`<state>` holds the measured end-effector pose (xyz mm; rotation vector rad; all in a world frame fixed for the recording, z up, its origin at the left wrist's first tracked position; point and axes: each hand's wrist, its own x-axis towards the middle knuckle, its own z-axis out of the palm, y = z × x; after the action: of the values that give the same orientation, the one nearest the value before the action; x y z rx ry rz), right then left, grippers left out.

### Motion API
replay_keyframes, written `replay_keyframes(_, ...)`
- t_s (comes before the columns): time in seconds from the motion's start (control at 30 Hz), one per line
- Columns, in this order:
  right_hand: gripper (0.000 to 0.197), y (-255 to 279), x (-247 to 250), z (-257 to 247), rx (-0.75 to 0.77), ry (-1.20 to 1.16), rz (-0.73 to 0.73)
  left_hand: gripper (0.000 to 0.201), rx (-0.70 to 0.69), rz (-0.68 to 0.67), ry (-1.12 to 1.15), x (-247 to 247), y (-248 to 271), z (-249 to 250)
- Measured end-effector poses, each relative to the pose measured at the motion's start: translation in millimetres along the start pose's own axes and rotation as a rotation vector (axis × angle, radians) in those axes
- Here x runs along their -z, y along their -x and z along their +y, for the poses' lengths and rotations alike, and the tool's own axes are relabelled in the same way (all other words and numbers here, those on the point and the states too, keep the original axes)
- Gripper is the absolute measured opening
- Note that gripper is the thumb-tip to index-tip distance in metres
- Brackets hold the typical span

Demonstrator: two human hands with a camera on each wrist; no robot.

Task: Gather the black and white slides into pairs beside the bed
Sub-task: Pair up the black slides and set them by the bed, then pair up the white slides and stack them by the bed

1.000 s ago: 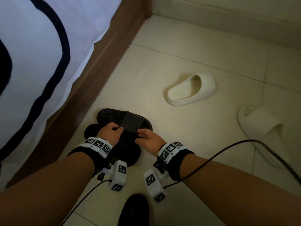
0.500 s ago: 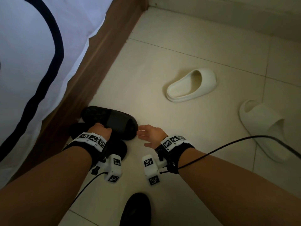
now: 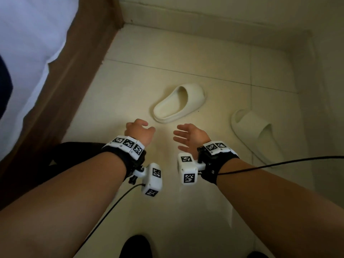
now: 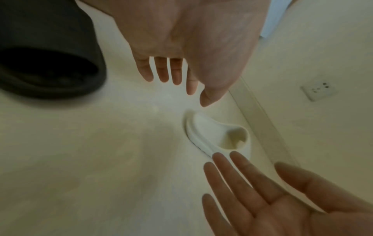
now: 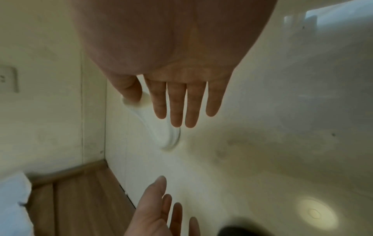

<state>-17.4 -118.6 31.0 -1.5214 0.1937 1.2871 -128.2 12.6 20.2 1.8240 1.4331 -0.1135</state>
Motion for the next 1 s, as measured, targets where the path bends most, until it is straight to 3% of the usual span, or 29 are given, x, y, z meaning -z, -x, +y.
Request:
replay_keyframes(0.3, 0.027, 5.0, 109.3, -28.6, 0.208, 0.111, 0.494, 0.040, -0.136, -0.171, 0.023, -47.4, 18.2, 48.6)
replay_keyframes(0.5, 0.036, 7.8, 160.4, -47.3, 0.204, 0.224, 0.676, 0.037, -0.178, -0.243, 0.038, -60.2, 24.6, 63.5)
replay_keyframes(0.7, 0.047, -1.1, 178.0, -55.1, 0.107, 0.297, 0.570, 0.025, -0.210, -0.369, 0.089, -71.3, 34.8, 66.3)
replay_keyframes(0.87, 0.061, 6.2, 183.3, -50.2, 0.064, 0.216, 0.589, 0.015, -0.218, -0.476, 0.092, -82.5, 44.6, 60.9)
replay_keyframes(1.0, 0.041, -24.2, 214.8, -26.4, 0.148, 0.226, 0.529, 0.026, -0.248, -0.494, 0.065, -85.9, 51.4, 62.9)
